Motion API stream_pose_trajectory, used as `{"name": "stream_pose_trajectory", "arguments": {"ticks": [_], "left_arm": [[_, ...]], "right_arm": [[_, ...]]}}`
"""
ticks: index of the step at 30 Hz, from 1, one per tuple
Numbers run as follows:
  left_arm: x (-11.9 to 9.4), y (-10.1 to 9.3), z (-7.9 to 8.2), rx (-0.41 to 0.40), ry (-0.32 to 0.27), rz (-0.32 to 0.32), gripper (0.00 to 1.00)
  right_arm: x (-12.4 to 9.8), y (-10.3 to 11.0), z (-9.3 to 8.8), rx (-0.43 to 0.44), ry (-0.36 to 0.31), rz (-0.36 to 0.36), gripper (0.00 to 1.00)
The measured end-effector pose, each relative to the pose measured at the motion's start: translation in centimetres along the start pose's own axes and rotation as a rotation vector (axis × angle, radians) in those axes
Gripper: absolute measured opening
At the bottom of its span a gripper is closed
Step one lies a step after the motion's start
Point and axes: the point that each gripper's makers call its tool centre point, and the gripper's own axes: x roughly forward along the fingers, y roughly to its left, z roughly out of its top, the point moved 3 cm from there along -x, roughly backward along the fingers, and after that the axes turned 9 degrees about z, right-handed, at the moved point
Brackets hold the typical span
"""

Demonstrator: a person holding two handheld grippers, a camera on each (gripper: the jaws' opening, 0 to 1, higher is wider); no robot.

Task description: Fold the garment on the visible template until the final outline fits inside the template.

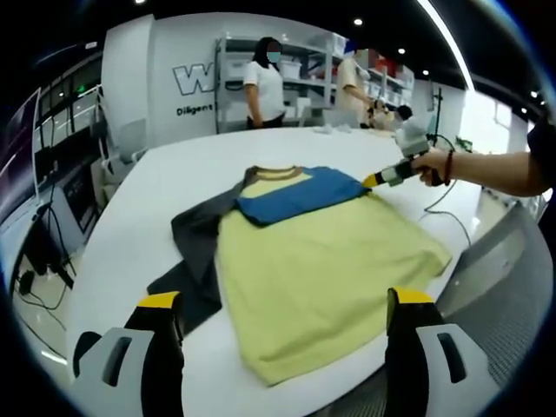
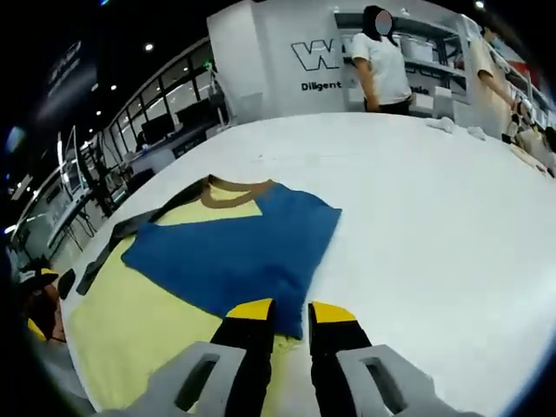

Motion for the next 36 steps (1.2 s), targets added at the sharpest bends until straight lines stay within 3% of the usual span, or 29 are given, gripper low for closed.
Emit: {"name": "stream_pose_trajectory", "arguments": {"ticks": [10,19,36], "left_arm": [[0.0,0.0,0.0,0.003,0.000,0.001,0.94],[-0.1,0.0,0.0,0.001,-0.002,0.008,0.93],[-0.1,0.3,0.0,-0.010,-0.003,0.020,0.93]], "right_arm": [[-0.5,0.2,-1.0,-0.034,0.011,-0.045,0.00],[-0.6,-0.3,-0.6,-0.069,0.030,-0.060,0.00],[-1.4,-3.9,0.6,-0.135,0.076,-0.122,0.00]]}}
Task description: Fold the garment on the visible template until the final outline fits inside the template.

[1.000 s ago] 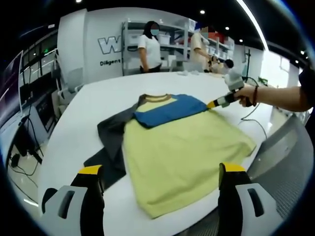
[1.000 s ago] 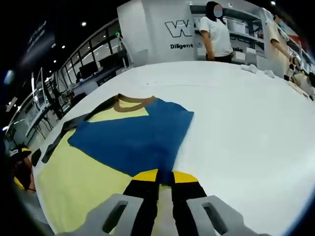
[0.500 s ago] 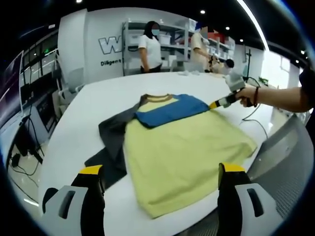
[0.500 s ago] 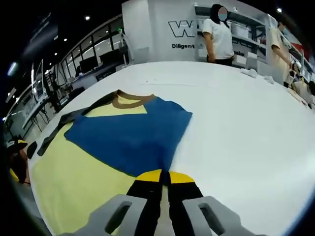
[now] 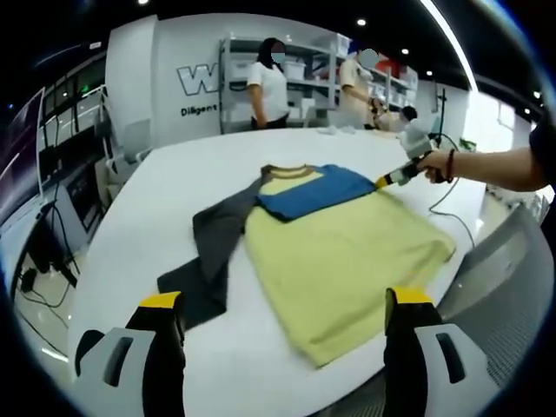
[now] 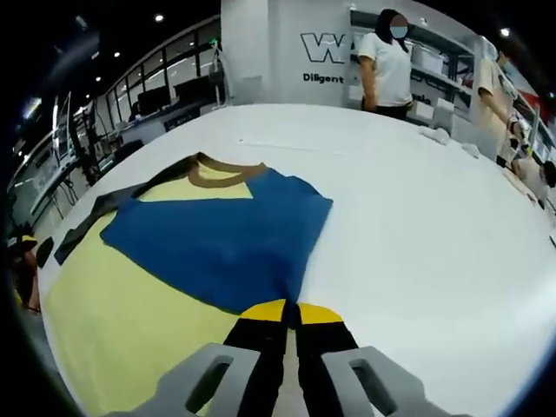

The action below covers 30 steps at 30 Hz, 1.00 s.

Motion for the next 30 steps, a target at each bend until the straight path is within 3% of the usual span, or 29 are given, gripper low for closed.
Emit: {"name": "stream_pose_trajectory", "arguments": {"ticks": [9,24,26,30], "left_arm": [[0.0,0.2,0.0,-0.011,-0.003,0.005,0.93],[0.1,0.1,-0.2,-0.006,0.017,0.003,0.92],[0.1,0.1,-0.3,-0.003,0.017,0.004,0.92],[0.1,0.2,-0.3,-0.004,0.018,0.008,0.92]], "right_arm": [[-0.3,-2.4,0.0,-0.018,0.033,-0.047,0.00],[-0.4,-4.0,0.1,-0.032,0.075,-0.095,0.00],[-0.4,-4.0,0.1,-0.026,0.080,-0.091,0.00],[-0.5,-4.2,0.4,0.072,0.035,-0.071,0.01]]}}
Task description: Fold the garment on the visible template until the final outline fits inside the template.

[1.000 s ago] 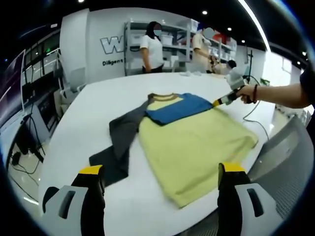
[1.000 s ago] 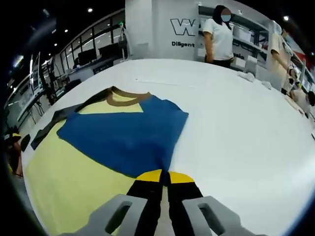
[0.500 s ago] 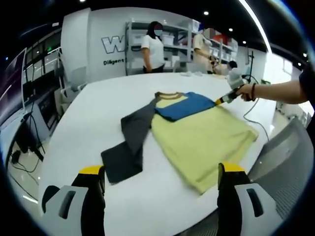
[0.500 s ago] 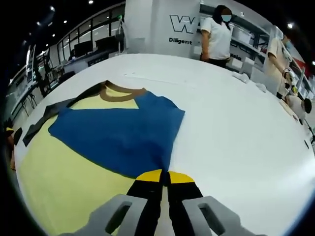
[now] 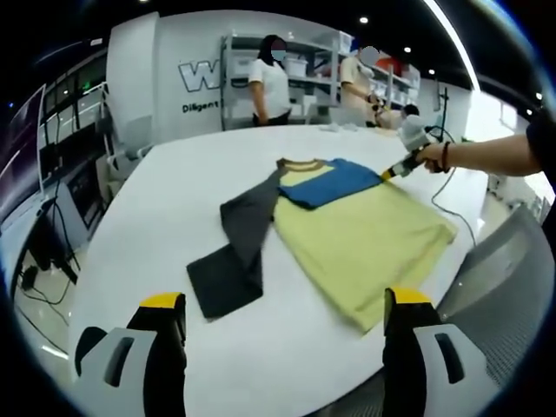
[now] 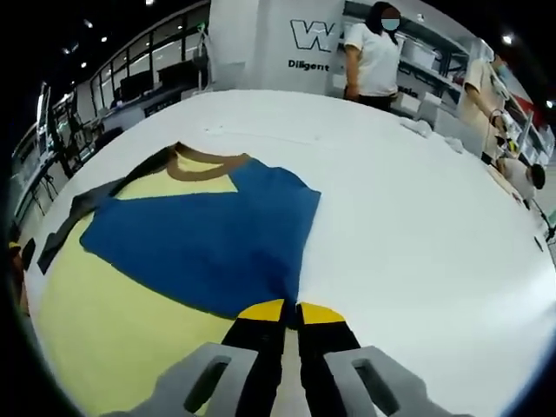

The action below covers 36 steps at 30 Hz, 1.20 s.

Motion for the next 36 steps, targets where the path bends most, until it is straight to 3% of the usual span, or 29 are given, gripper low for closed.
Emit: {"name": "stream_pose_trajectory", "arguments": {"ticks": [2,4,6,9,16,27,32,36], "left_arm": [[0.0,0.0,0.0,0.003,0.004,0.003,0.92],[0.0,0.1,-0.1,0.005,0.006,0.002,0.92],[0.0,0.0,-0.1,0.011,0.007,0.000,0.92],[0.0,0.0,0.0,0.008,0.007,-0.001,0.92],[0.0,0.1,0.1,0.006,0.000,0.002,0.92],[-0.1,0.3,0.3,0.018,-0.014,0.011,0.92],[-0.1,0.3,0.3,0.018,-0.017,0.004,0.92],[-0.1,0.1,0.1,0.032,-0.005,-0.004,0.91]], "right_arm": [[-0.2,0.1,0.7,0.009,-0.062,0.018,0.10],[-0.6,0.7,1.6,0.052,-0.143,0.059,0.31],[-1.3,1.2,2.0,0.089,-0.174,0.091,0.51],[-2.4,2.1,2.2,0.078,-0.181,0.124,0.70],[-5.1,4.9,2.9,0.047,-0.235,0.203,1.00],[-10.1,9.5,3.2,-0.013,-0.286,0.326,0.99],[-12.2,10.8,3.4,-0.027,-0.326,0.358,0.99],[-13.2,11.0,2.7,-0.046,-0.311,0.388,0.99]]}}
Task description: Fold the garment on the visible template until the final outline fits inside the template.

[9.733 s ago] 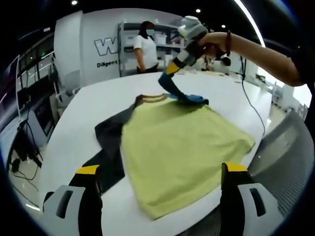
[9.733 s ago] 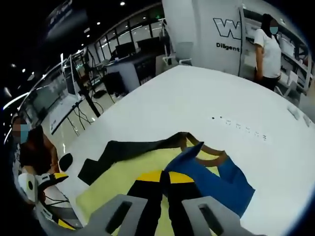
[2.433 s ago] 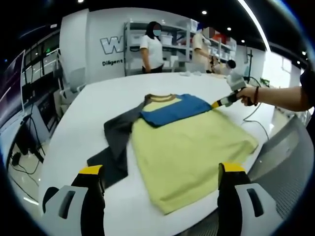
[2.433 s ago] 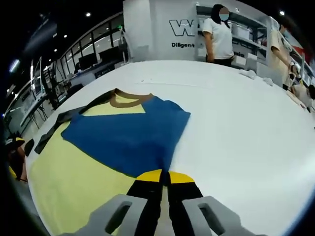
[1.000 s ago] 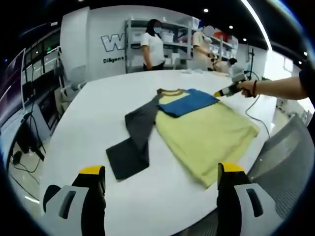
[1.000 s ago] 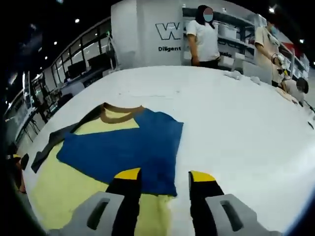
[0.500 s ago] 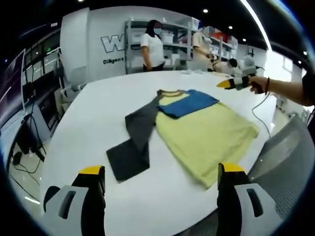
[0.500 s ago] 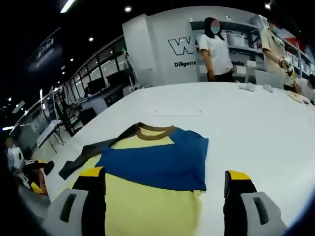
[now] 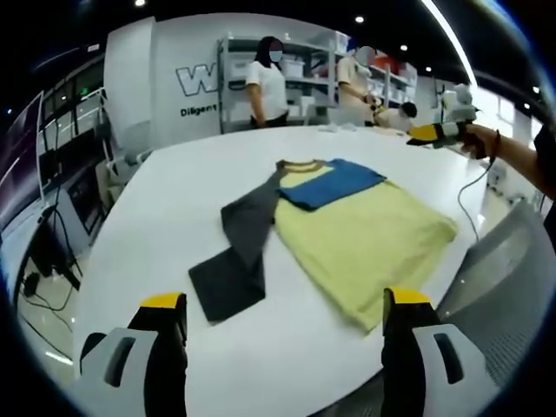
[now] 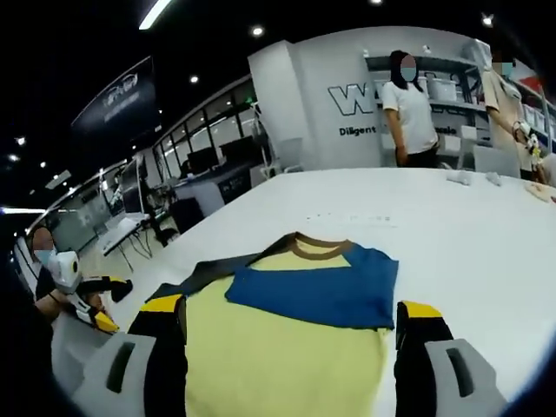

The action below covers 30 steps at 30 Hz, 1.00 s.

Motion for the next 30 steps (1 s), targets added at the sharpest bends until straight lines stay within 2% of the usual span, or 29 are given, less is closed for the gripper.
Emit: {"name": "stream_pose_trajectory", "arguments": {"ticks": [7,12,19,21,25,30], "left_arm": [[0.2,0.4,-0.3,0.029,0.008,0.004,0.90],[0.6,1.0,-0.9,0.032,0.006,0.010,0.87],[1.2,2.3,-1.4,0.082,0.022,0.039,0.85],[1.4,2.8,-1.7,0.086,0.050,0.044,0.80],[2.3,4.0,-1.4,0.139,0.050,0.077,0.76],[3.1,4.9,-1.7,0.195,0.062,0.073,0.67]], "right_arm": [[-2.0,1.7,-1.4,-0.029,0.010,0.034,0.99],[-3.1,2.2,-3.2,-0.075,0.058,0.054,0.99],[-4.2,3.2,-4.3,-0.063,0.060,0.083,0.99],[-4.4,3.4,-4.5,-0.074,0.066,0.083,0.99],[-4.8,3.6,-4.9,-0.091,0.091,0.059,0.96],[-5.3,3.8,-4.7,-0.131,0.113,0.048,0.92]]}}
